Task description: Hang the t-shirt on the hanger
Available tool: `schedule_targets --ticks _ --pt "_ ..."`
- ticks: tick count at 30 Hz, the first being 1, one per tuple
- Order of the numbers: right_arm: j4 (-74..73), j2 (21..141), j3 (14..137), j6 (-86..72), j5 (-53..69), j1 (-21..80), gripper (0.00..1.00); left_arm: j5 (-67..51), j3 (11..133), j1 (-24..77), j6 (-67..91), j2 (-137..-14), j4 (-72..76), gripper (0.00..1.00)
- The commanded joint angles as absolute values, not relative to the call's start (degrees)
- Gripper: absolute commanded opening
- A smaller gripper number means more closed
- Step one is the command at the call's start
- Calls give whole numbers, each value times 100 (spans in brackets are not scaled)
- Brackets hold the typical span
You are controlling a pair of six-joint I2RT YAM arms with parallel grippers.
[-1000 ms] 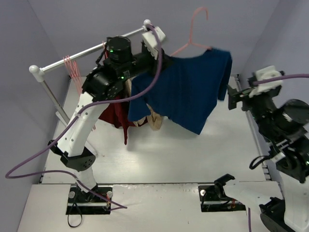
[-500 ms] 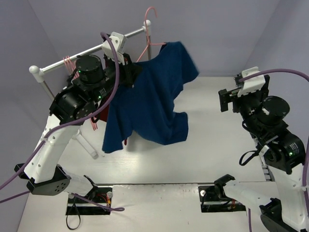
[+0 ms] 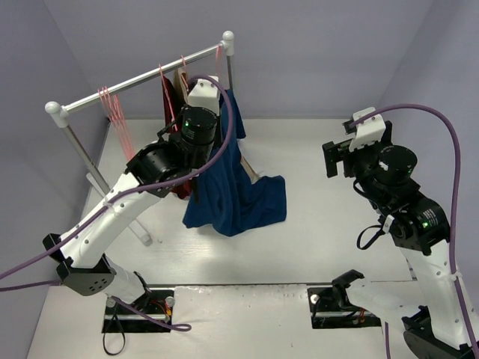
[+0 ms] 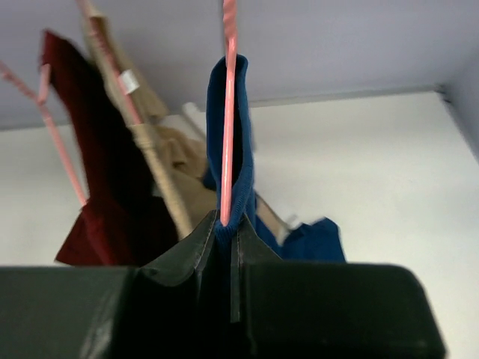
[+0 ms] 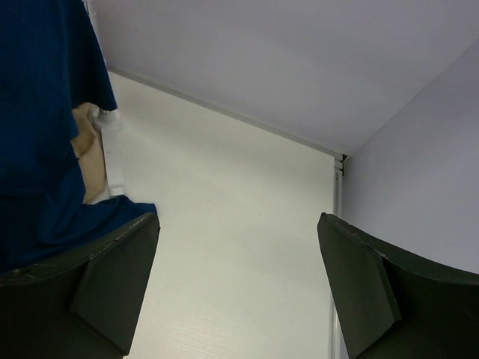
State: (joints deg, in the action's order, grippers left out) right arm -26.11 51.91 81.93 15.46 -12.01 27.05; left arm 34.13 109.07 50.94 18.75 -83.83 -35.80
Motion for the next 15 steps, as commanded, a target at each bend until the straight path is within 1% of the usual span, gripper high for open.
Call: schedule_targets --ticks 1,4,7,11,15 --pt "-2030 5124 8109 1348 -1114 2725 84 4938 11048 5098 2422 -8253 -3032 0" --pt "-2016 5038 7992 1313 -1081 2725 84 5218 11238 5026 2386 -8489 -2861 0" --pt "-2004 5019 7963 1283 -1020 2725 84 5054 11668 4834 2391 -8930 -2786 0" --pt "-2004 4993 7972 1292 -941 2725 84 4975 12482 4703 2443 -9373 -2778 0" --pt "-1995 4949 7946 1284 -889 2725 84 5141 13229 4676 2399 -10003 -2761 0"
